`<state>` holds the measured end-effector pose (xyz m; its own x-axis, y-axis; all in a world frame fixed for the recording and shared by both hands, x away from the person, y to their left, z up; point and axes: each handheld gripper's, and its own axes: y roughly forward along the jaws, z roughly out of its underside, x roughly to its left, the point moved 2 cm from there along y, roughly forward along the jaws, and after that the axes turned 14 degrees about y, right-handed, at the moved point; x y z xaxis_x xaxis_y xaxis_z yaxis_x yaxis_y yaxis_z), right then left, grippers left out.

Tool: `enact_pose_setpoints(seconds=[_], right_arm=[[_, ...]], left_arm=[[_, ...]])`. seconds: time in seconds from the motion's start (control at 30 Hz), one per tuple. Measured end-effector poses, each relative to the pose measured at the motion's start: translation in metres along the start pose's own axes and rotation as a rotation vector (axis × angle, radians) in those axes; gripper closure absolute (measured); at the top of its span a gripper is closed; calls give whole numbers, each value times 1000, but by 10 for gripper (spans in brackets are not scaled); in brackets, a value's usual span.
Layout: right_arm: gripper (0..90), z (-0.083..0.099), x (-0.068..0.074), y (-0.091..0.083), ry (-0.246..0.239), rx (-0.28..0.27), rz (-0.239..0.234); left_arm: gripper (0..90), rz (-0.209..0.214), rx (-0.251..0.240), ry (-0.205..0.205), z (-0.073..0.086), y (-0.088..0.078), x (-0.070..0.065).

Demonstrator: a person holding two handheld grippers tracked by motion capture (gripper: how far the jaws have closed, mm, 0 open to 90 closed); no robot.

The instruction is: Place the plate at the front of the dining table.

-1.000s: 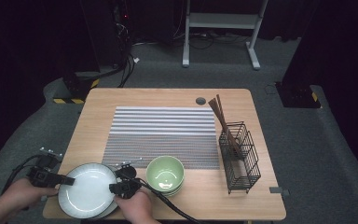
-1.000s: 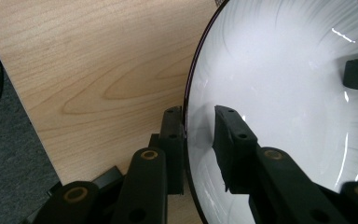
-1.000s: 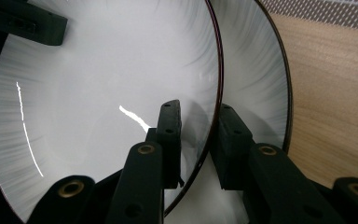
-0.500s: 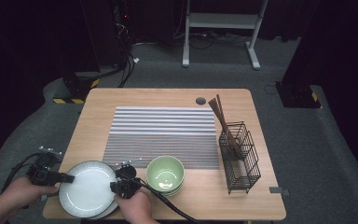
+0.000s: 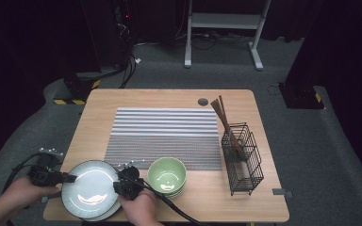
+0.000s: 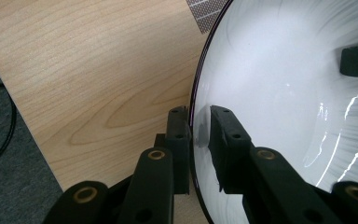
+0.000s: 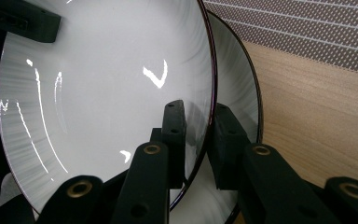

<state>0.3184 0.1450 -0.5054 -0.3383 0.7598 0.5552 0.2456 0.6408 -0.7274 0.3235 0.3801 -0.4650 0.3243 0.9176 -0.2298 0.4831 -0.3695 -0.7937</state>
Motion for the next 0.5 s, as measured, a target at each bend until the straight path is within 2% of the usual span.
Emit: enact_pose_setpoints(seconds=[0.23,0.3,0.33,0.37,0.43,0.47,0.5], right_arm=[[783,0,2,-3,-15,-23,6],[787,0,3,-6,-21,-35,4],[790,0,4,-7,-28,-45,10],[791,0,5,-8,-33,-53,14],[791,-1,5,-9,-31,-51,15],[790,0,5,-9,-32,-50,20],[790,0,5,-9,-32,-47,24]], left_arm=[[780,12,8,31,-1,-2,1],[779,16,-18,4,-1,-1,0],[778,16,-24,10,-1,-1,0],[773,17,-35,-1,-1,0,-1],[716,23,-22,24,0,0,-1],[724,9,-24,27,0,0,-1],[773,13,-47,-1,-1,0,-2]])
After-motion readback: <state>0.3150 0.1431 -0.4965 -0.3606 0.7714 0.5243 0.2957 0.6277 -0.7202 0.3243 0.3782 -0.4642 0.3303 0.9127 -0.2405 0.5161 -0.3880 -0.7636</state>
